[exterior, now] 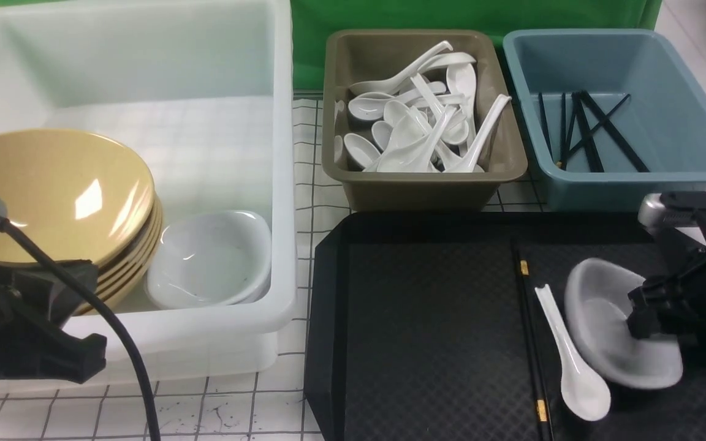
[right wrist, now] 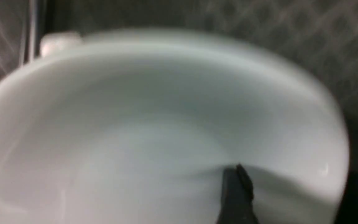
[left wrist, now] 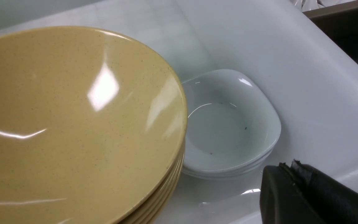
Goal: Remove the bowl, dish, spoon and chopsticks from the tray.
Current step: Use the right arm to grab the plate, then use the right arm to put the plate into the large storage box on the left
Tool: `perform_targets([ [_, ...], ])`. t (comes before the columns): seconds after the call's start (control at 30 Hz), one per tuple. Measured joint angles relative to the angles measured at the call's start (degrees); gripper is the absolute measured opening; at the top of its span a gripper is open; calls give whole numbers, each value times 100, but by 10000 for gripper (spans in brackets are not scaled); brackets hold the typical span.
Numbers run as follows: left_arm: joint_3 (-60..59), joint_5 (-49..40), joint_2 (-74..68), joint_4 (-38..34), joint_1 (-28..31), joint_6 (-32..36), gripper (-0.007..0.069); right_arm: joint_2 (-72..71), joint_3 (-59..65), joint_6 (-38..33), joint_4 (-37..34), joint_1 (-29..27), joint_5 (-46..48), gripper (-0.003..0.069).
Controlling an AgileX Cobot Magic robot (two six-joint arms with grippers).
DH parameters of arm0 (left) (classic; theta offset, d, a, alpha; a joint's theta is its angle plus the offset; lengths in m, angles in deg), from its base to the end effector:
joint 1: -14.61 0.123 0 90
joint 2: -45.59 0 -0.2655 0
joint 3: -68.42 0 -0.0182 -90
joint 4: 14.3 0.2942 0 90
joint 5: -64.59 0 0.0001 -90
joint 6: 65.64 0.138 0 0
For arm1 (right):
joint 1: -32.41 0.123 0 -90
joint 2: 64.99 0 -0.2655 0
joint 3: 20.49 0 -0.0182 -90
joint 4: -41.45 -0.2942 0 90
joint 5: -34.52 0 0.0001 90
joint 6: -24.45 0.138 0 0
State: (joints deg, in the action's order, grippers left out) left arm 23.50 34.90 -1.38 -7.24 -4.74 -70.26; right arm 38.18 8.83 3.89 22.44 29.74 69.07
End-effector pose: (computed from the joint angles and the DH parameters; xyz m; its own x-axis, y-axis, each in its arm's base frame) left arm 0.2207 -0.0686 0.2537 -0.4838 0.1980 -0.8525 0.2946 0.9541 0.0544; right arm 0.3243 0.0104 0.0649 -0.9640 -0.0360 -0.2633 -0.0798 0.9842 0.1578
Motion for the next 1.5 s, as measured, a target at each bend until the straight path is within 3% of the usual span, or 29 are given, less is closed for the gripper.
perform_targets([
  [0.17,0,-31,0,0,0,0,-12,1,-32,0,-34,-1,90,369],
  [0.27,0,-60,0,0,0,0,-12,-26,-32,-30,-88,-1,169,242],
  [0.33,0,-60,0,0,0,0,-12,-76,-45,-30,-165,-6,176,196],
  [0.47,0,-78,7,-31,0,0,-12,-279,-52,-52,-177,-6,250,164],
  [0.6,0,-96,372,-33,0,-2,-12,-814,-52,-63,-169,-6,365,83],
  [0.83,0,-80,1026,476,0,-136,-12,-1567,-72,-153,-127,-6,465,68],
  [0.97,-108,129,1311,836,0,-418,-12,-1886,-485,-598,-1168,95,883,68],
  [1.1,-395,401,1361,1031,0,-793,-12,-1915,-1314,-768,-2174,996,789,68],
  [1.27,-542,433,1361,1055,0,-1033,-12,-1264,-2528,-431,-2236,2474,367,68],
  [1.3,-542,468,1366,1061,0,-1075,-12,-766,-3088,-133,-2087,2981,343,68],
  [1.43,-542,482,1366,1071,0,-1095,-12,572,-4546,843,-1361,3709,643,68],
  [1.5,-542,482,1372,1071,0,-1095,-12,1587,-5728,1653,-407,4003,1176,68],
])
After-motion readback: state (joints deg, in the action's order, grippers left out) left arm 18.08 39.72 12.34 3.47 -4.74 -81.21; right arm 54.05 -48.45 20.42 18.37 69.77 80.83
